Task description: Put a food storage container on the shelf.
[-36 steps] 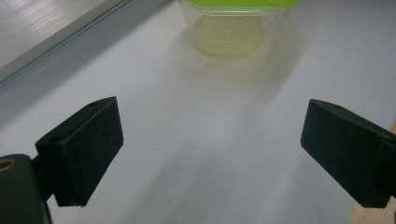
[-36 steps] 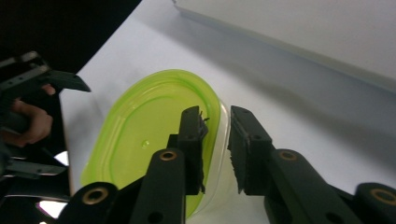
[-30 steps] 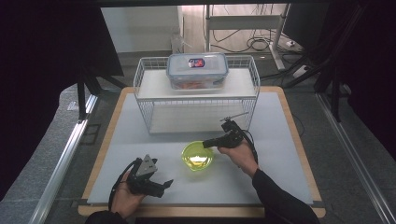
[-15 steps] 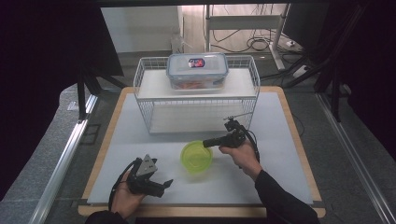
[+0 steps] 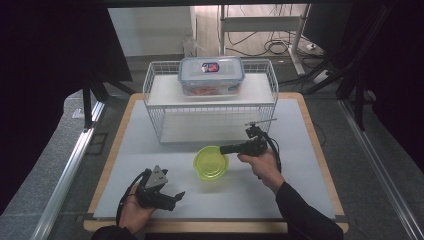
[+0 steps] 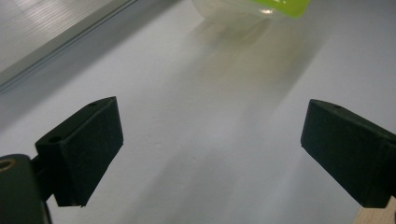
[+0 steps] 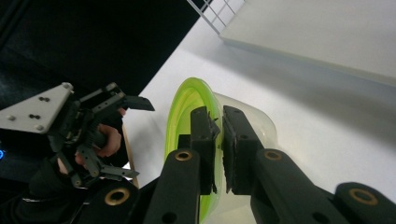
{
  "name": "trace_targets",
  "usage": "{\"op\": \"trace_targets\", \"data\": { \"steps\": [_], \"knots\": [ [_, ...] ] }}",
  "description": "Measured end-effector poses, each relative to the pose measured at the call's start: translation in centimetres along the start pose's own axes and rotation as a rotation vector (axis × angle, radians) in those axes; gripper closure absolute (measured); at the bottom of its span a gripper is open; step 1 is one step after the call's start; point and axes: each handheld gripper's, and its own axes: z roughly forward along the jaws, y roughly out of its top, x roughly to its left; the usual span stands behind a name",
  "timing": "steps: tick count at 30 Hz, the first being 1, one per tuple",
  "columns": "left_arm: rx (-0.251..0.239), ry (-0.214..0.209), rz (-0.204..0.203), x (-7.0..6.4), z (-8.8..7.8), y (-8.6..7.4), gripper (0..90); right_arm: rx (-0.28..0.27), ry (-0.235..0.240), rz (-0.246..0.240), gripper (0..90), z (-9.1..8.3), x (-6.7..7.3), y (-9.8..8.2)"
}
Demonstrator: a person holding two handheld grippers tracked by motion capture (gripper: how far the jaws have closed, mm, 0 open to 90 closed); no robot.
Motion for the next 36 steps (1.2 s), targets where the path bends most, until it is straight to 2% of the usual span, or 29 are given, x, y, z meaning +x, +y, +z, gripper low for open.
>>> {"op": "trace_targets", "data": {
  "steps": [6,14,36],
  "knots": [
    [-0.016,-0.004,-0.008,0.1,-0.2,0.0,5.1,-0.031,0.011,-0.002,83.9,-0.9,0.4,0.2],
    [-0.014,-0.004,-0.008,0.1,-0.1,0.0,5.0,-0.066,0.024,-0.002,83.9,-2.1,1.3,0.6],
    [-0.020,-0.005,-0.015,0.2,-0.1,0.0,4.9,-0.145,0.047,-0.010,83.9,-4.7,3.8,3.3]
  ]
}}
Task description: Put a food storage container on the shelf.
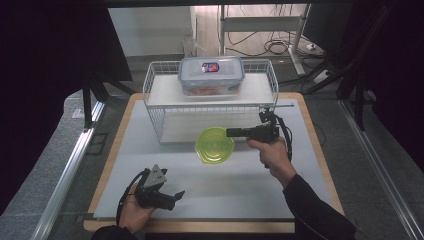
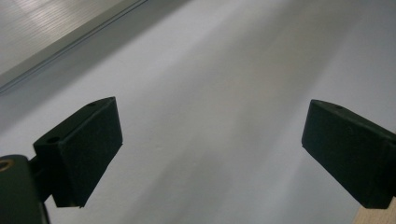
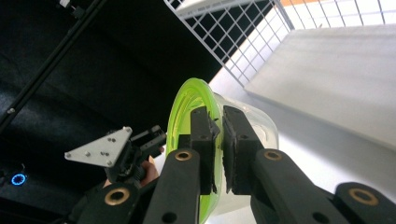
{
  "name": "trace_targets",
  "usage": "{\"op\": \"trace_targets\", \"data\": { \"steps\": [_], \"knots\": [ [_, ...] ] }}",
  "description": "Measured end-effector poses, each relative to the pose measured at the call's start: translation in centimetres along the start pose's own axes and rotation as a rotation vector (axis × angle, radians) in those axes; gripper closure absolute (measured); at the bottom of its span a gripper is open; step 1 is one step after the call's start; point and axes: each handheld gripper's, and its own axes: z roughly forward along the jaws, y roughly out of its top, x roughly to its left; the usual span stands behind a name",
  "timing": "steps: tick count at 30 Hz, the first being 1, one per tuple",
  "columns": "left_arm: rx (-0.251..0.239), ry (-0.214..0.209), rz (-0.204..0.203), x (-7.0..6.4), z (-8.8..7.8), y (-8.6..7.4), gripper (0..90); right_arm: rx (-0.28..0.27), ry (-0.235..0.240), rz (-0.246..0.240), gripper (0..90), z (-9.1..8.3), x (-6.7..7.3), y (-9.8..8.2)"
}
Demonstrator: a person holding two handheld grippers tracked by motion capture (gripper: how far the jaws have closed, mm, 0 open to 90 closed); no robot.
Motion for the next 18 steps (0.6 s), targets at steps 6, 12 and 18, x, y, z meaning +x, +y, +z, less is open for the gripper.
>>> {"op": "trace_targets", "data": {
  "steps": [6,12,18],
  "knots": [
    [0.000,0.002,-0.002,0.1,0.0,0.0,4.7,-0.023,0.011,-0.005,83.9,-0.3,0.7,1.1],
    [0.001,0.002,-0.002,0.1,0.0,0.0,4.7,-0.046,0.020,-0.002,83.8,-0.8,1.4,2.4],
    [0.001,0.002,0.000,0.1,0.0,0.0,4.7,-0.076,0.024,-0.004,83.9,-1.5,2.2,3.9]
  ]
}}
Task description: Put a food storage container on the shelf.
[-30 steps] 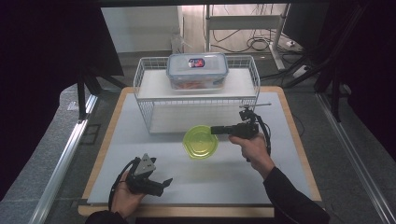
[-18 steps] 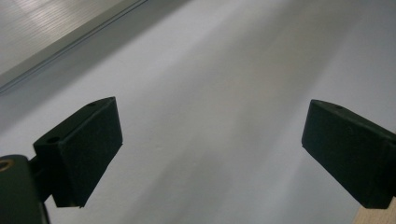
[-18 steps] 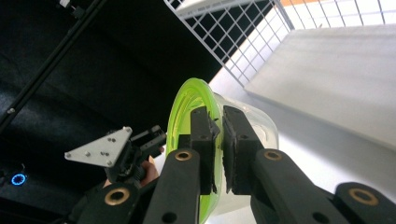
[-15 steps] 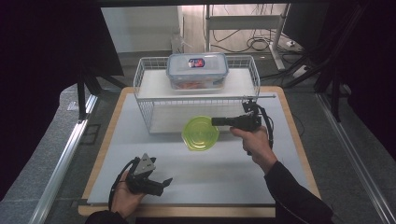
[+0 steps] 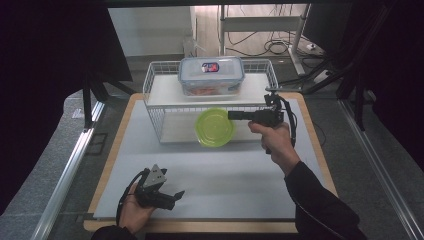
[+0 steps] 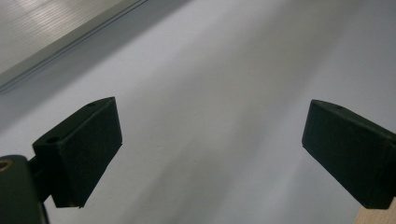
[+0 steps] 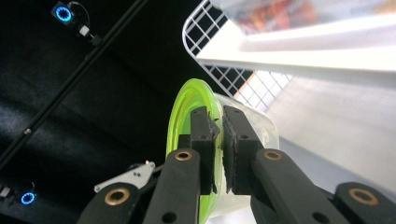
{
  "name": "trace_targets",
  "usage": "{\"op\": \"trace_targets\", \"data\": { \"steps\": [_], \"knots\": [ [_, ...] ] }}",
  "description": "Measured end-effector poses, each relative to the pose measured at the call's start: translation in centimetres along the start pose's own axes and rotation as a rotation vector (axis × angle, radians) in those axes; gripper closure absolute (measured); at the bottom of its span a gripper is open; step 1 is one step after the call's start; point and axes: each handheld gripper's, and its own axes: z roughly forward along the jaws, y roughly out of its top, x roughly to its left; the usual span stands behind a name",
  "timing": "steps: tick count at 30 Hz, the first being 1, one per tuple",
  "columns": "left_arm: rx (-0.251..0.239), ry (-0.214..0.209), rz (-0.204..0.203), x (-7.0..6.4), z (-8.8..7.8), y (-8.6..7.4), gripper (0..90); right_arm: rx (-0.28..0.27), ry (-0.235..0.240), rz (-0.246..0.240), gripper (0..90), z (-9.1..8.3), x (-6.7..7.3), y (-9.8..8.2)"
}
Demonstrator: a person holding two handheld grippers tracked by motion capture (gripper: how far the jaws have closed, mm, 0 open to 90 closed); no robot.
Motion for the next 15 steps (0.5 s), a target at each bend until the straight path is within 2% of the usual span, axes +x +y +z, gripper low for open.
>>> {"op": "trace_targets", "data": {
  "steps": [15],
  "knots": [
    [-0.005,-0.004,0.000,-0.1,0.0,0.0,4.8,-0.061,0.020,-0.001,83.8,-0.8,1.8,3.4]
  ]
}}
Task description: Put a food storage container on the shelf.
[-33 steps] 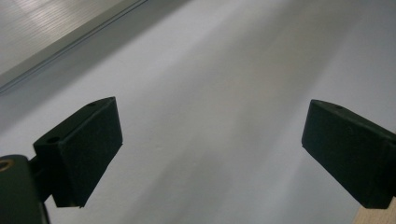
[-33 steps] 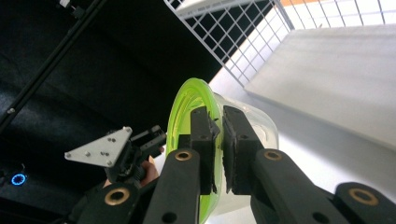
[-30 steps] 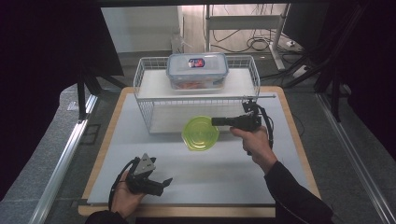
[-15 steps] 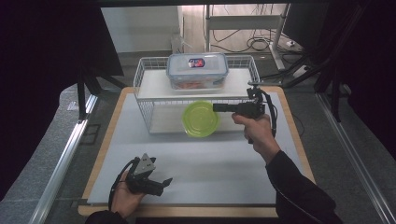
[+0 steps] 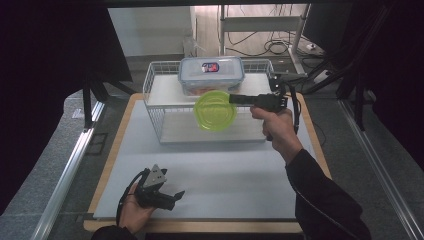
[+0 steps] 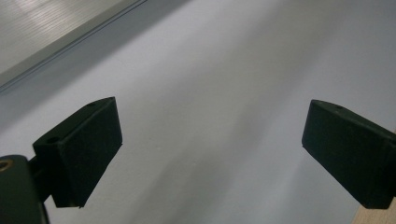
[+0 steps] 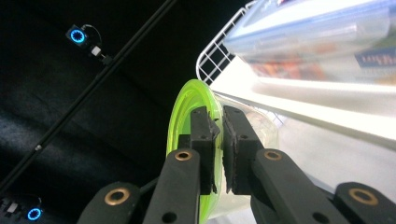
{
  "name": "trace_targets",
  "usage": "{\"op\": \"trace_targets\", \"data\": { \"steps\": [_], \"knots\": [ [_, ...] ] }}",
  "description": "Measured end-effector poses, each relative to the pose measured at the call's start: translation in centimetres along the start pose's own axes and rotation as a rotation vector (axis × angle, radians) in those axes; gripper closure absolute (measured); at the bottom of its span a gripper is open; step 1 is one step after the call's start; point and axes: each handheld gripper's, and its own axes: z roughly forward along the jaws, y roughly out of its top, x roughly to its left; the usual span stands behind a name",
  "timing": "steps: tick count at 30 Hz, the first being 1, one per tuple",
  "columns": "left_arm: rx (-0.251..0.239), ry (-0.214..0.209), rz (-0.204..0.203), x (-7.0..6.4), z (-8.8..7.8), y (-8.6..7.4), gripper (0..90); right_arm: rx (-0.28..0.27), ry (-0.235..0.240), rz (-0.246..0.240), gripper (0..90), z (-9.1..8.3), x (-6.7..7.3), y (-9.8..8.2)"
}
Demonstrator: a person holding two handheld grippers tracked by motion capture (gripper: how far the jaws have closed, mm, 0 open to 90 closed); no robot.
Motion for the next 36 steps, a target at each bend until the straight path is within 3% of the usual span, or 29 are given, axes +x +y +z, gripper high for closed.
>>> {"op": "trace_targets", "data": {
  "steps": [13,23,36],
  "knots": [
    [0.000,-0.003,0.000,0.0,-0.1,0.0,4.8,-0.048,-0.003,-0.005,83.9,-0.1,1.8,3.6],
    [-0.007,-0.004,-0.008,0.1,-0.2,0.0,4.5,-0.114,-0.054,-0.015,83.8,0.3,2.5,7.0],
    [-0.009,-0.018,-0.006,0.0,-0.1,0.0,4.5,-0.186,-0.128,0.015,83.8,2.7,1.4,10.1]
  ]
}}
